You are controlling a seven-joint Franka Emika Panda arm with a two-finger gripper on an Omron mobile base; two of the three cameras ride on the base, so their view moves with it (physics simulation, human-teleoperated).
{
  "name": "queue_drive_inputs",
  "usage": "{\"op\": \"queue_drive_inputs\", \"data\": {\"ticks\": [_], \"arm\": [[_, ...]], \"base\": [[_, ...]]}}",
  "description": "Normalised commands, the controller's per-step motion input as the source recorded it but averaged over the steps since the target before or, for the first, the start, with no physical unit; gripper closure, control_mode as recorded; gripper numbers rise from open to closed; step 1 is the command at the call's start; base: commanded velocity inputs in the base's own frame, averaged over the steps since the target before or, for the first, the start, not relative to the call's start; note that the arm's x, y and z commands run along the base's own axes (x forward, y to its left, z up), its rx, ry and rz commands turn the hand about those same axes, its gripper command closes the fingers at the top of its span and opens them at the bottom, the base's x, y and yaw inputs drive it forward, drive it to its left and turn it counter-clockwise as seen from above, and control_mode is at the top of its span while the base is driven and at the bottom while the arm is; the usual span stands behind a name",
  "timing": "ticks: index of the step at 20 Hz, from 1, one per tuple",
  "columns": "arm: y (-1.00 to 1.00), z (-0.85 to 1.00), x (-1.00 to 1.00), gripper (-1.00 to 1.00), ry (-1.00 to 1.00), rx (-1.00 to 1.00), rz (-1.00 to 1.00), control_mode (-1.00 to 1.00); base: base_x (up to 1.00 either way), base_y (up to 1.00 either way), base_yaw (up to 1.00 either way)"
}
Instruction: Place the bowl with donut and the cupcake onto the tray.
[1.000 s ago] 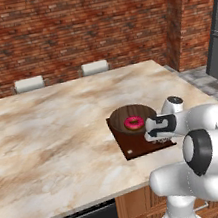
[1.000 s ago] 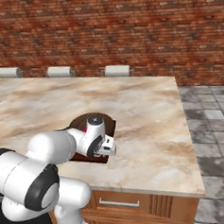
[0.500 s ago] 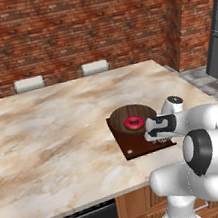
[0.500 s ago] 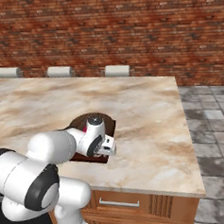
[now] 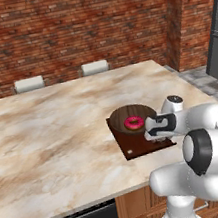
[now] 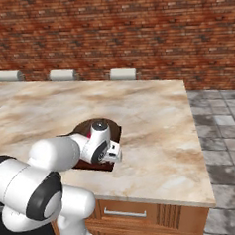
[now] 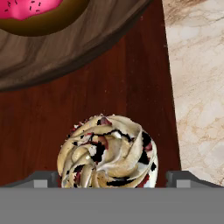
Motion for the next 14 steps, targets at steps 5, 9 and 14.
{"op": "queue_drive_inputs", "data": {"ticks": [5, 9, 14], "arm": [[0.03, 0.2, -0.08, -1.0, -0.05, 0.0, 0.05, -1.0], [0.05, 0.32, -0.14, -1.0, -0.07, 0.0, 0.02, -1.0], [0.07, 0.5, -0.31, -1.0, -0.08, 0.0, 0.0, -1.0]], "base": [[0.0, 0.0, 0.0], [0.0, 0.0, 0.0], [0.0, 0.0, 0.0]]}}
